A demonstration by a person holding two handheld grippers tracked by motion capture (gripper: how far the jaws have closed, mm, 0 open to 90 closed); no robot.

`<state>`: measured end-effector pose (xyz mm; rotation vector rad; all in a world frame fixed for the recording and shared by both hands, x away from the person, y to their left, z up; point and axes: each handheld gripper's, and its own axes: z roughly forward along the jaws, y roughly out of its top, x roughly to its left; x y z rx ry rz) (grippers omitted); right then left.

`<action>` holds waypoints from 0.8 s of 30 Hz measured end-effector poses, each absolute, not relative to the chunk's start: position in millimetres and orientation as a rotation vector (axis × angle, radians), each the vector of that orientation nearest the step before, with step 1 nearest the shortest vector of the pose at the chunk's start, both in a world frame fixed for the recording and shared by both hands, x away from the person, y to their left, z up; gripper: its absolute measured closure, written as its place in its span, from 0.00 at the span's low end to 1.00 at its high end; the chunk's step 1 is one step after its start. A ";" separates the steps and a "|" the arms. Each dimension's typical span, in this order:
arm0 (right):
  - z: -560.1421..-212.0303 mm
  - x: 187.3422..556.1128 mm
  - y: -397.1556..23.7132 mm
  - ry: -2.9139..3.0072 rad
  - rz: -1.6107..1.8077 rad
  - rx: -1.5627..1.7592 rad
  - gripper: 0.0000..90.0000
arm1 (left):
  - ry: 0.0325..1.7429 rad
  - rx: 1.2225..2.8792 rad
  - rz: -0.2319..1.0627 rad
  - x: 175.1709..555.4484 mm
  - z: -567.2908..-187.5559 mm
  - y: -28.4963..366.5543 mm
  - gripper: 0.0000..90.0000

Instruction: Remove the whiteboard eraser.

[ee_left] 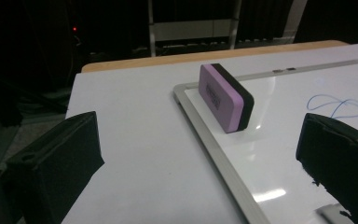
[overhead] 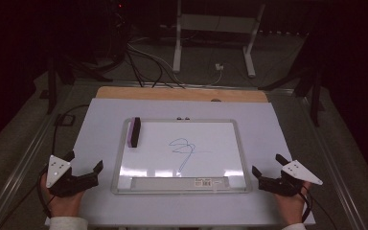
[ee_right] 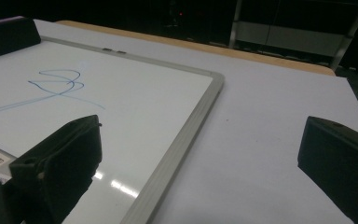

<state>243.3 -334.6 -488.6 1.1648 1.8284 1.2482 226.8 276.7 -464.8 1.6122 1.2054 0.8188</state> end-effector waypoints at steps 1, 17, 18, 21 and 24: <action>-488.2 242.7 -335.0 1.826 1.251 1.163 0.00 | 1.205 1.612 0.819 226.8 -464.8 276.7 0.01; -486.4 240.2 -335.3 1.812 1.257 1.162 0.00 | 1.176 1.672 0.779 257.6 -449.8 257.0 0.01; -486.4 240.2 -335.3 1.812 1.257 1.162 0.00 | 1.173 1.677 0.775 260.0 -449.2 255.5 0.01; -486.5 240.2 -335.9 1.814 1.258 1.162 0.00 | 1.166 1.686 0.764 267.2 -448.3 251.4 0.01; -486.5 240.3 -336.1 1.814 1.261 1.163 0.00 | 1.165 1.689 0.756 273.6 -447.8 248.5 0.01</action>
